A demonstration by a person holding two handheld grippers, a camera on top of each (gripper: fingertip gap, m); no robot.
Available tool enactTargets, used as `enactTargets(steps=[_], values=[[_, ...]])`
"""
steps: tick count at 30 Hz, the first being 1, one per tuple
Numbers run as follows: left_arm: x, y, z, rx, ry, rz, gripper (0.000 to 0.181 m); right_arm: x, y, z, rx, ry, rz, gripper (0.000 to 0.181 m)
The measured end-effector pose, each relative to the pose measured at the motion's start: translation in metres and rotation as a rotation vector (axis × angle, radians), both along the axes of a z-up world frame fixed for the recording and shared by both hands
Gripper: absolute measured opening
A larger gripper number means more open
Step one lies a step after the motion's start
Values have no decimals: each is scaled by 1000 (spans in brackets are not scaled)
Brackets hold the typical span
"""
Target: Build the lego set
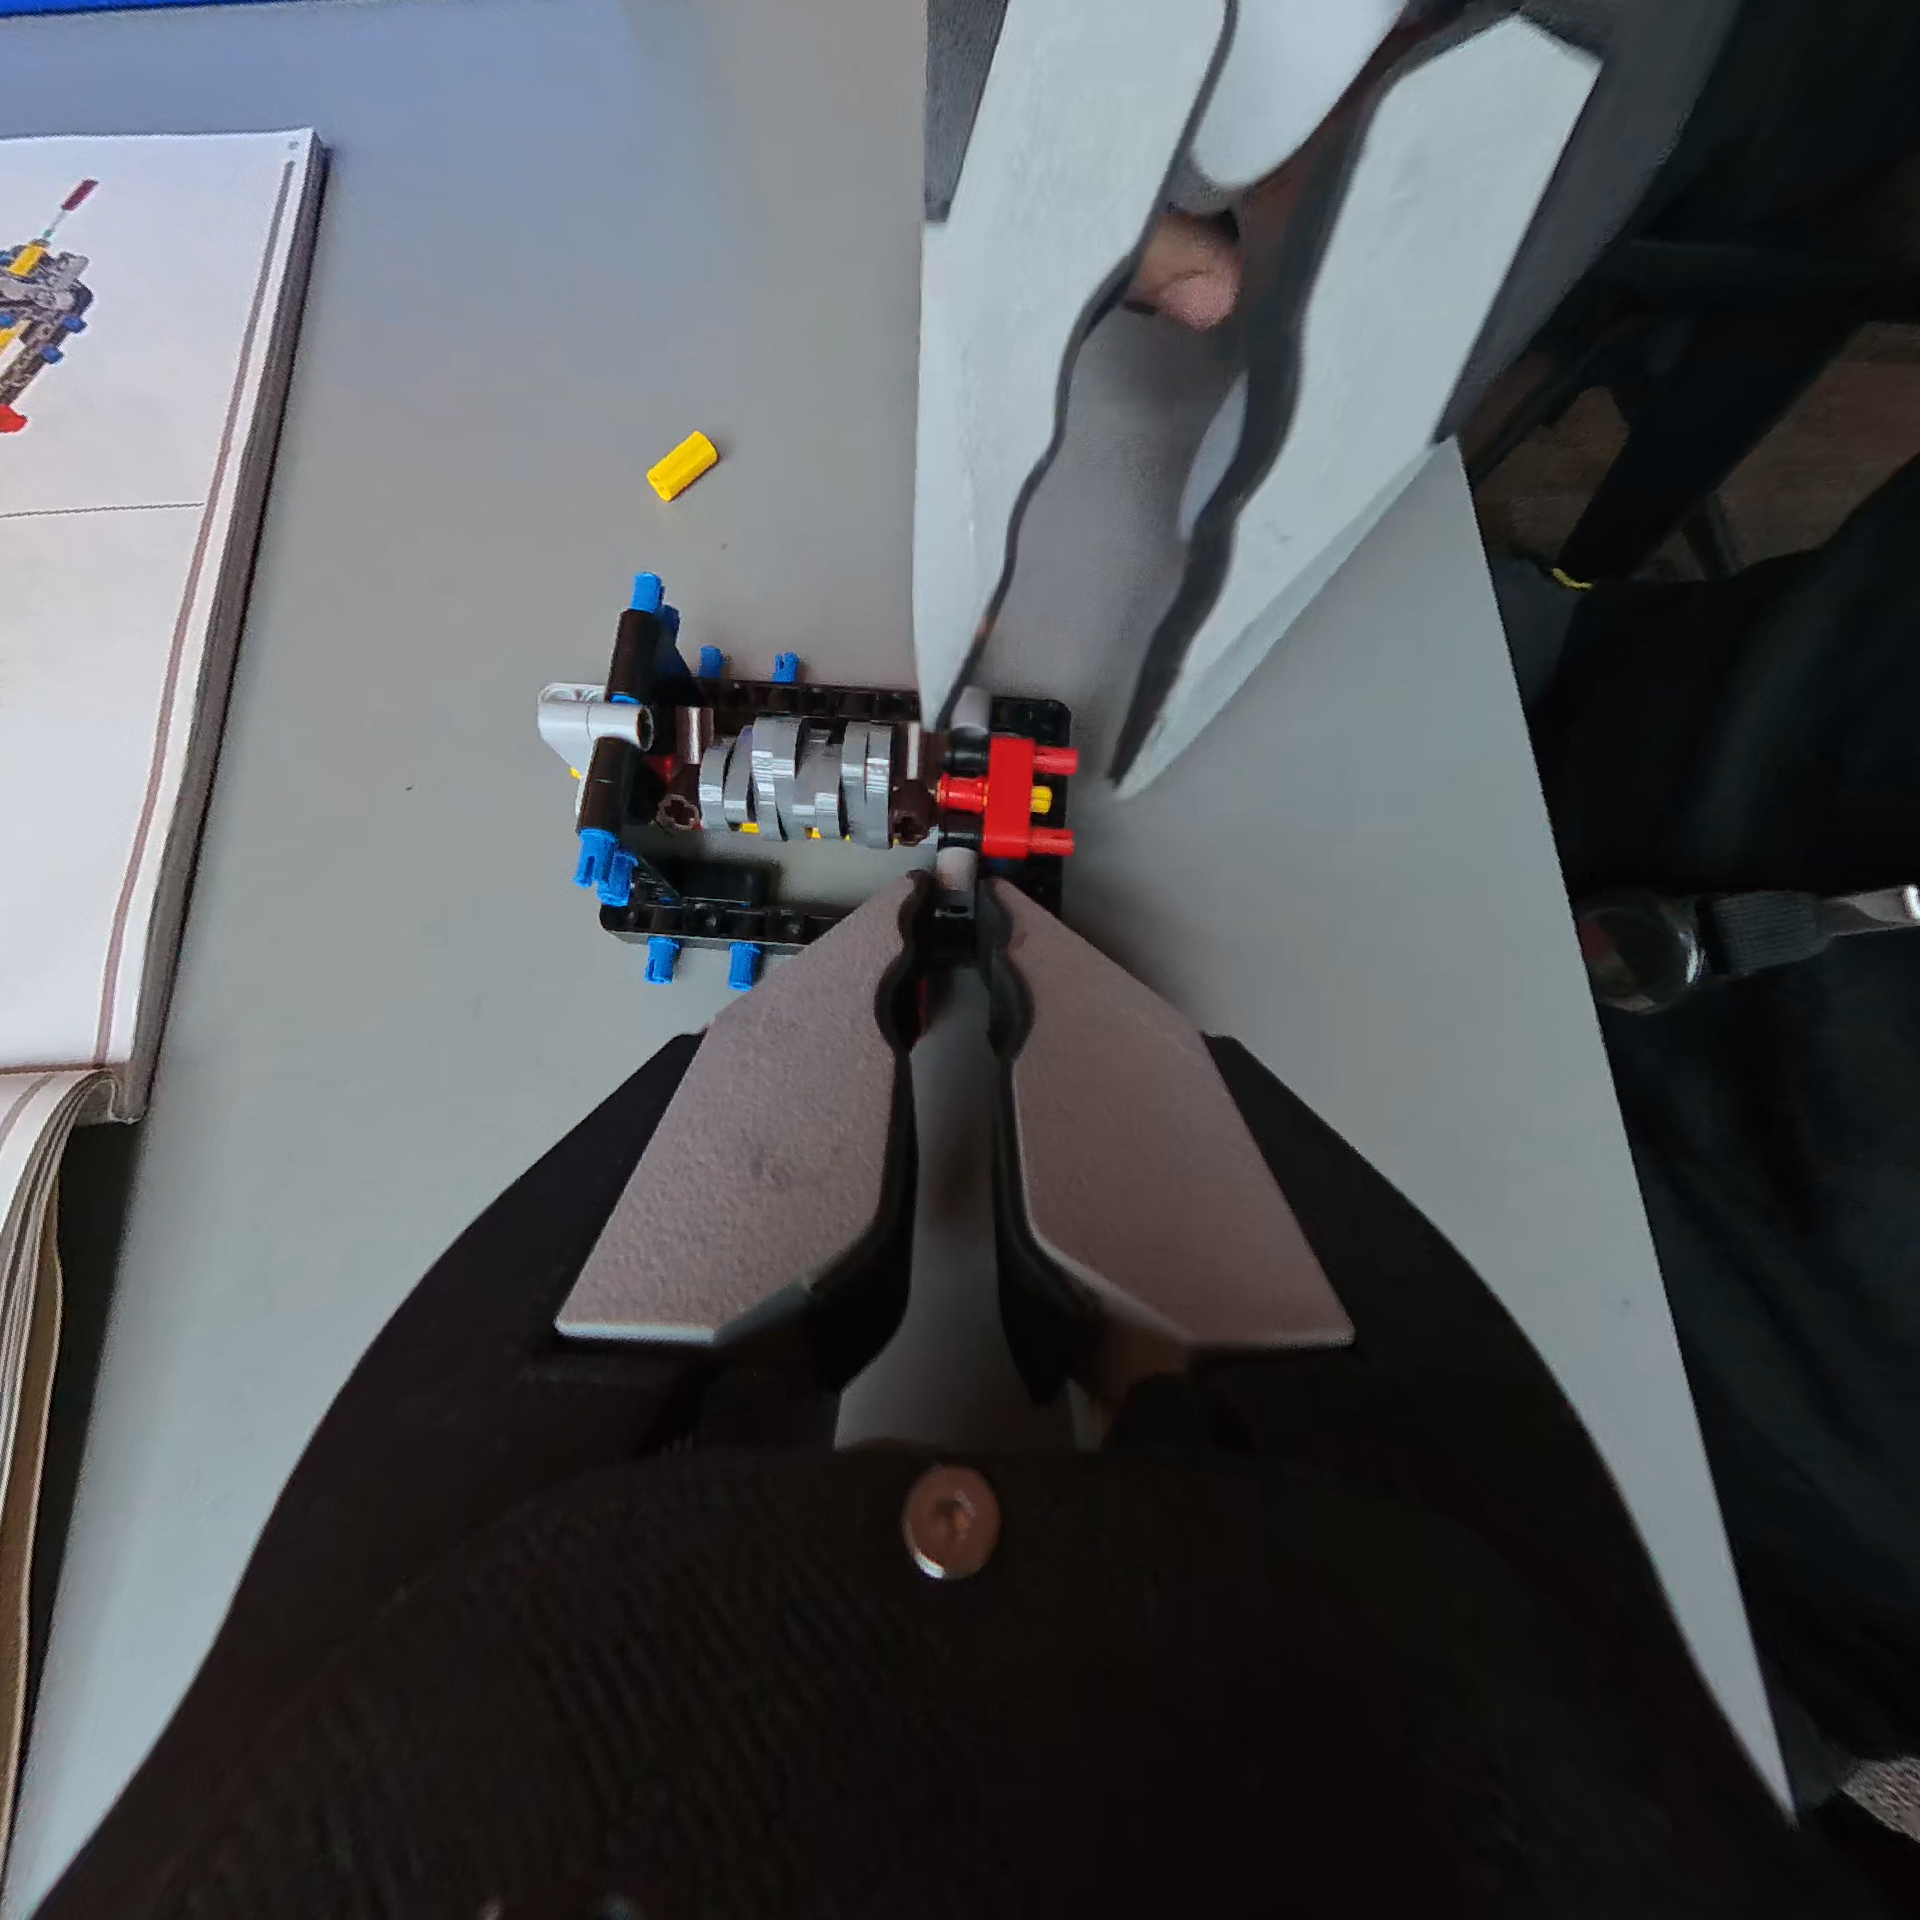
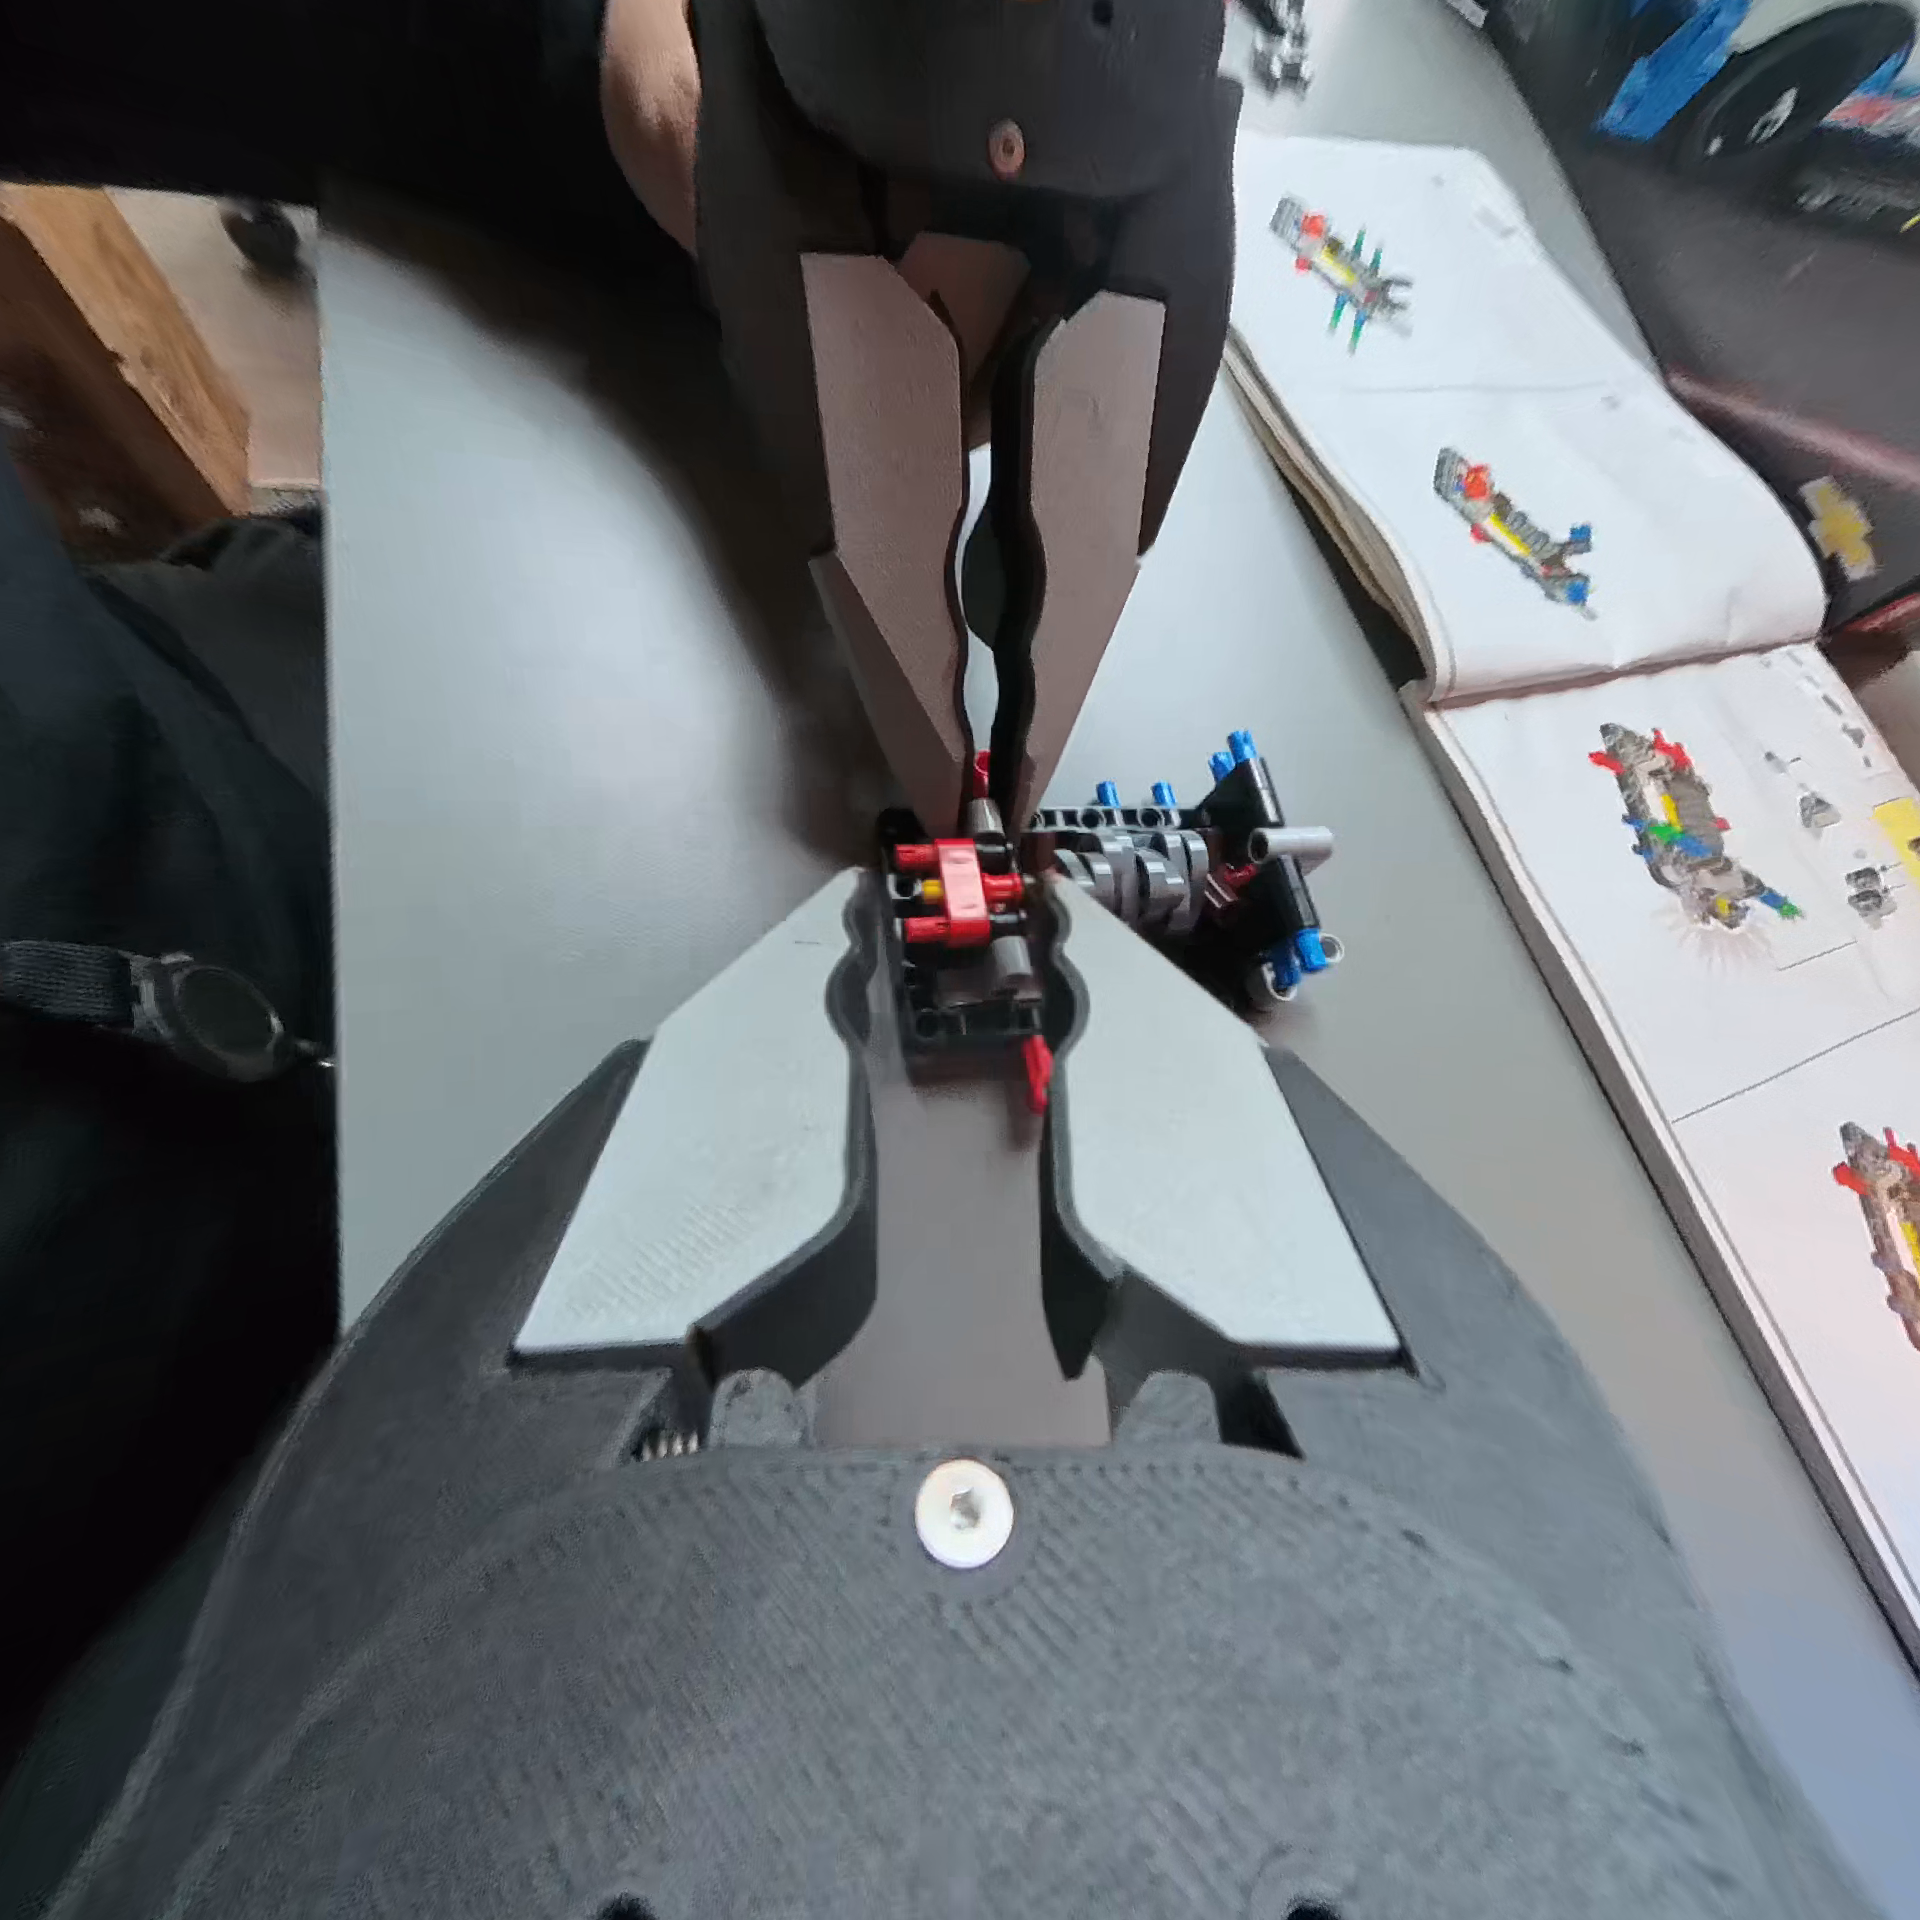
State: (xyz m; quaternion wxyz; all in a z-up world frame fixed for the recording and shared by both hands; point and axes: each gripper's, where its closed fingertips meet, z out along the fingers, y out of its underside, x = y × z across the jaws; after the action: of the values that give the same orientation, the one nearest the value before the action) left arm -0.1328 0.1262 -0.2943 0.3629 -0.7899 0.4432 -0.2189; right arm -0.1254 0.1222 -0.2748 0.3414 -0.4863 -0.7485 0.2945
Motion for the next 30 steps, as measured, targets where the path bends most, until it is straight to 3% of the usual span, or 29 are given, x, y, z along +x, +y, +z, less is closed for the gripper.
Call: enactTargets(steps=[3, 7, 13, 16, 20, 23, 26, 27, 30], values=[[-6, -1, 0, 9, 7, -20, 5, 7, -1, 16, -52, 60, 15, 27], [-12, -5, 0, 58, 46, -127, 5, 25, 46, 24, -51, 83, -80, 25], [-26, -14, 0, 54, 52, -179, 7, 46, 116, -3, -177, -49, -141, 26], [-42, -10, 0, -14, 38, -89, 19, 52, 125, -17, -279, -107, -149, 21], [-49, -10, 5, -202, -38, 131, 44, 50, 118, -21, -339, -136, -145, 21], [-50, -6, 16, -230, -119, 316, 44, 49, 122, -28, -303, -171, -175, 21], [-33, -8, 31, -298, -232, 362, 47, 45, 118, -30, -314, -182, -149, 15], [-27, -9, 32, -310, -235, 359, 47, 45, 119, -31, -303, -188, -147, 4], [-23, -8, 23, -326, -147, 361, 40, 42, 118, -31, -285, -181, -93, 4]])
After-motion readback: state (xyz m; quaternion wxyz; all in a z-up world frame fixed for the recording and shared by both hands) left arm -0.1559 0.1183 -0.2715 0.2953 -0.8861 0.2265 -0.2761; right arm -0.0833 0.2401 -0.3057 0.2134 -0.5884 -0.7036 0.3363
